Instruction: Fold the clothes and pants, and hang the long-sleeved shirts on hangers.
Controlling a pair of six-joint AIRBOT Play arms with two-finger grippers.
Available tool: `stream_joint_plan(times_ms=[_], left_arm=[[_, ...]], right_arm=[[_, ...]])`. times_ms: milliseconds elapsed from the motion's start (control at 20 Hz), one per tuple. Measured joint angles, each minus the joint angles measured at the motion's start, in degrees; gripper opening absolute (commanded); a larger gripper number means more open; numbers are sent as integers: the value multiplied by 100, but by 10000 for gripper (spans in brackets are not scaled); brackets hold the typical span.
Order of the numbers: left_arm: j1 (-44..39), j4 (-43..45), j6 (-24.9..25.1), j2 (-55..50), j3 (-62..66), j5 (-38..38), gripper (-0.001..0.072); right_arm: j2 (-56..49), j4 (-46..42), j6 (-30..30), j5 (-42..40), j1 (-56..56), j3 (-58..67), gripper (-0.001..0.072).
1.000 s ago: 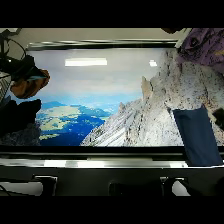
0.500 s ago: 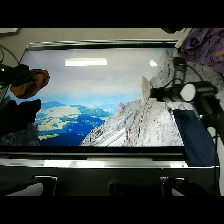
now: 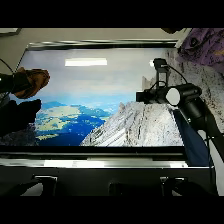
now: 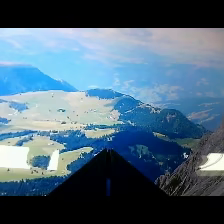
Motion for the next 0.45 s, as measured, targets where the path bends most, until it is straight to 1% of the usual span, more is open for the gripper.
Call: stream_joint_plan(times_ms=[450], left_arm=[[0, 4, -68, 37, -44, 4, 22]], right_arm=[[-2, -24, -2, -17, 24, 0, 29]])
